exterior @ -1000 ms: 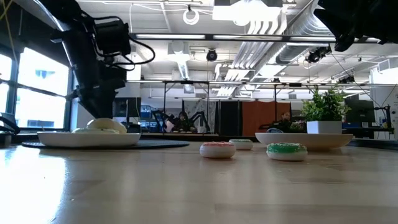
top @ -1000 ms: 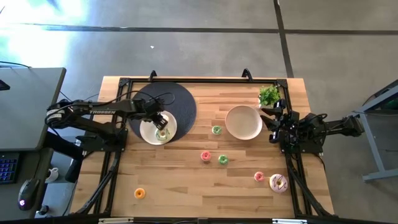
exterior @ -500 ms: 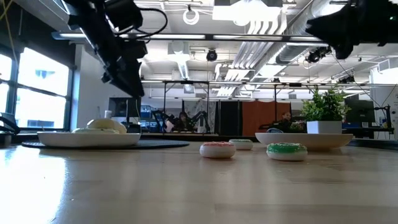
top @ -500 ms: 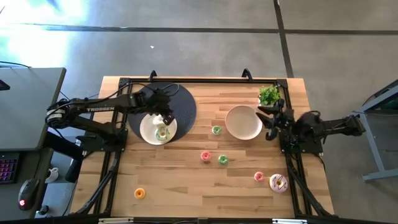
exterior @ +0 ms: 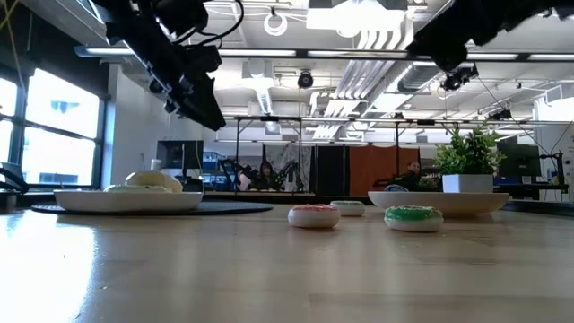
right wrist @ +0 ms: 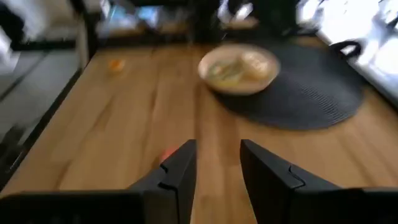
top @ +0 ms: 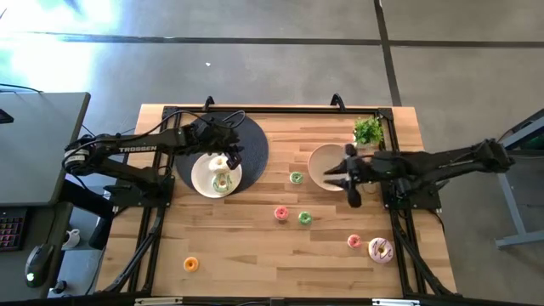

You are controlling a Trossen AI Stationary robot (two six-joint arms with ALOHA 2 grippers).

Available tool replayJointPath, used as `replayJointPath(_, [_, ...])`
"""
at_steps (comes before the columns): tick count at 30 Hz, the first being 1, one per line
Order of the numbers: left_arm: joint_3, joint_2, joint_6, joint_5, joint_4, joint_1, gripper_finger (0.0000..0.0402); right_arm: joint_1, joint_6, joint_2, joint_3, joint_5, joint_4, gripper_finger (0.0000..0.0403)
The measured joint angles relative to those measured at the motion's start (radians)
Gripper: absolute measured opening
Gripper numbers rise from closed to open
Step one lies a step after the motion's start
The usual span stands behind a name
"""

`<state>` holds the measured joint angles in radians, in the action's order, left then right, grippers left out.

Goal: Pick & Place donuts
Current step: Put the large purple donut on the left white plate

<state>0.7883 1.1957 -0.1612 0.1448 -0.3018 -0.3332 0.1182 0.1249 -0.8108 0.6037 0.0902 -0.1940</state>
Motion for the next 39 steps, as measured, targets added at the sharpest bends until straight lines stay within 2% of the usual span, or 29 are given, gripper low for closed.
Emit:
replayJointPath(4, [0.000,0.000,-0.006,0.003,0.007,0.000,0.0160,0.001,0.031,-0.131,0.177,-0.086,-0.287,0.0137])
replayJointPath(9, [0.000,0.000,-0.052,0.003,0.016,0.000,0.0160,0.001,0.135,-0.244,0.310,-0.159,-0.587,0.0165])
replayJointPath(15, [0.000,0.000,-0.084,0.004,0.016,0.000,0.0160,0.077,0.193,-0.324,0.343,-0.181,-0.822,0.0189])
replayJointPath(18, [0.000,0.000,-0.105,0.006,0.016,0.000,0.0160,0.134,0.272,-0.341,0.317,-0.241,-0.911,0.0190])
replayJointPath(25, [0.000,0.000,-0.109,0.044,0.020,0.000,0.0160,0.342,0.506,-0.342,0.173,-0.363,-0.874,0.0190])
replayJointPath(29, [0.000,0.000,-0.109,0.050,0.024,0.000,0.0160,0.439,0.639,-0.342,0.070,-0.450,-0.776,0.0189])
replayJointPath(34, [0.000,0.000,-0.109,0.048,0.024,0.000,0.0160,0.517,0.744,-0.342,-0.002,-0.460,-0.628,0.0189])
replayJointPath(39, [0.000,0.000,-0.109,0.048,0.024,0.000,0.0160,0.578,0.838,-0.341,-0.032,-0.460,-0.586,0.0188])
